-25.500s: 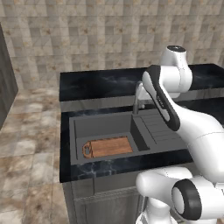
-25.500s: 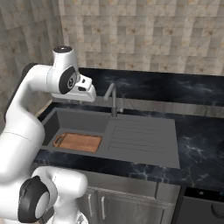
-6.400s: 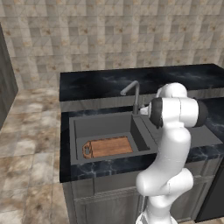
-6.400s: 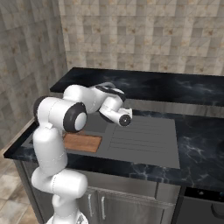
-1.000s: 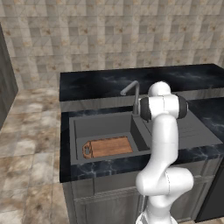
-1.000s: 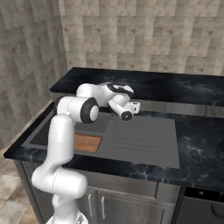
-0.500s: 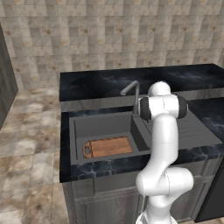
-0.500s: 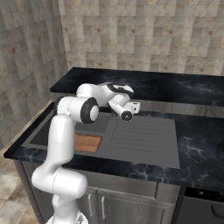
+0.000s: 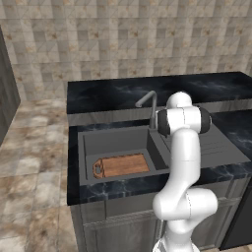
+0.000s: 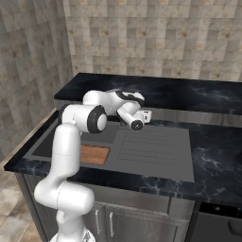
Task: Turn on the sink faucet with hot water and rinse the cutting board for ten seconds, then turn off the faucet. Push the cutting board to reach the water if necessary.
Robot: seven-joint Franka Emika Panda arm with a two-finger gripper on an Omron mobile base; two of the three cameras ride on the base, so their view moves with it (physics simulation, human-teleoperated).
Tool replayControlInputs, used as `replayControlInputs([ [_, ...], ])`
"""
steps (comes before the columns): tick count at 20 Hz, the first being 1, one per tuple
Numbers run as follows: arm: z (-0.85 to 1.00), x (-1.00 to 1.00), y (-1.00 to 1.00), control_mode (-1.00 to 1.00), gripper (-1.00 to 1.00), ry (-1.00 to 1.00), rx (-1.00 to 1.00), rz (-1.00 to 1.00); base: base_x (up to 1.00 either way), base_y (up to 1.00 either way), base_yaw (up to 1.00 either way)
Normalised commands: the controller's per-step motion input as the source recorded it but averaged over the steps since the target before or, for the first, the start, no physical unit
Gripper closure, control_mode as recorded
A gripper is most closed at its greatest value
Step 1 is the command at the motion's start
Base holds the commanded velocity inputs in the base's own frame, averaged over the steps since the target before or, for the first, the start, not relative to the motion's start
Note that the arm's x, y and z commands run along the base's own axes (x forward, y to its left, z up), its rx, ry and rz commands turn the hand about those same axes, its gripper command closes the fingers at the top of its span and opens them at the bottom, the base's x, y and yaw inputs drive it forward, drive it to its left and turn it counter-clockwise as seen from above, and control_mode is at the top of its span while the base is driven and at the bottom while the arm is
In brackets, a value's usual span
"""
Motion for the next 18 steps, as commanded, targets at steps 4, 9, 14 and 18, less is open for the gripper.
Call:
replayControlInputs([
  [4, -0.01, 0.00, 0.00, -1.00, -1.00, 0.00, 0.00, 0.00, 0.00, 0.00, 0.00],
  [9, 0.00, 0.00, 0.00, -1.00, -1.00, 0.00, 0.00, 0.00, 0.00, 0.00, 0.00],
  [14, 0.00, 0.00, 0.00, -1.00, -1.00, 0.00, 0.00, 0.00, 0.00, 0.00, 0.00],
  [18, 0.00, 0.00, 0.00, -1.00, -1.00, 0.00, 0.00, 0.00, 0.00, 0.00, 0.00],
])
